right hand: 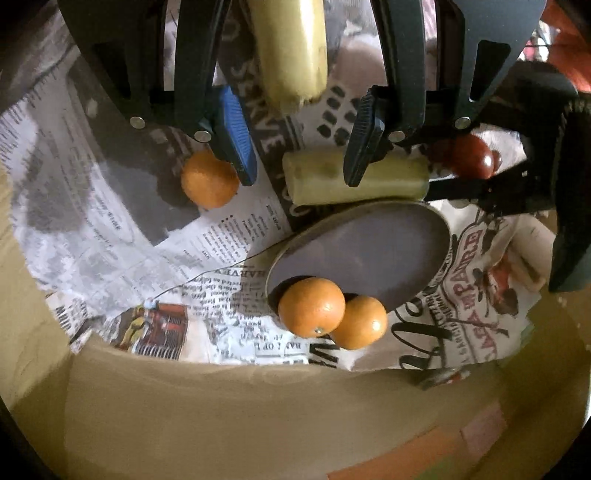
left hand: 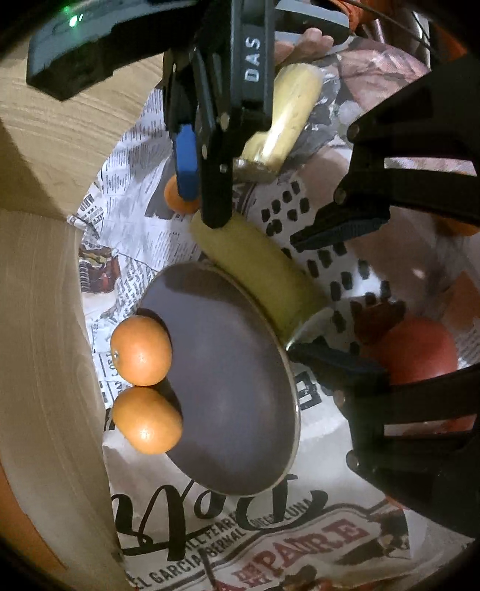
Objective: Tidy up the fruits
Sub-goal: 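Lower the left tool onto the other corn cob while the right tool holds its cob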
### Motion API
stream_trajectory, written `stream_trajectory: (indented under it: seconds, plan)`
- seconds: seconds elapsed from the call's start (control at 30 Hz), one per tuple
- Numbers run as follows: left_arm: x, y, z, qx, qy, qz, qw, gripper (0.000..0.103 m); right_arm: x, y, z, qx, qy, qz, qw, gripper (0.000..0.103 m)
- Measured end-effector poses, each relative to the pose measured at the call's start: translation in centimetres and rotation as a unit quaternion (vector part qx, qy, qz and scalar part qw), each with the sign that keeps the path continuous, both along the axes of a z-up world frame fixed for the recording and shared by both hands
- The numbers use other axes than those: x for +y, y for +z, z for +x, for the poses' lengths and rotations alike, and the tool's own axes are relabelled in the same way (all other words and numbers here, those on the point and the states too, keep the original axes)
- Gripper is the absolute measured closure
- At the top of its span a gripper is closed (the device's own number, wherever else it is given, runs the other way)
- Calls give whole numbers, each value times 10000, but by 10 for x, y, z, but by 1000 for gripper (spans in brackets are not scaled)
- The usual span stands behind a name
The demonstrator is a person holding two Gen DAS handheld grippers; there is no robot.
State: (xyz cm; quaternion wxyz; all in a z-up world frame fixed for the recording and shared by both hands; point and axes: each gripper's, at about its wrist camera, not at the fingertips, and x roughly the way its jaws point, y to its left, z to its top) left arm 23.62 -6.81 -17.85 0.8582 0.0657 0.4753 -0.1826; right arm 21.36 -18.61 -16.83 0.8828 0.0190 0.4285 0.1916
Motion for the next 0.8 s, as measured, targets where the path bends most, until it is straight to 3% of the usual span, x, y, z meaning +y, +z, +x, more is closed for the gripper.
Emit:
stream_trajectory:
  seconds: [0.13, 0.23, 0.8]
  plan:
    - [4, -1, 4, 25, 48, -164, 9999, 51, -2, -3, 6, 167, 45, 212, 9996, 58]
    - [4, 3, 4, 61, 52, -331, 9994, 51, 4, -2, 5, 185, 191, 266, 9993, 66]
    - [1, 20, -61, -140, 144, -420, 9989, 51, 17, 6, -34, -113, 440, 33, 9990, 64]
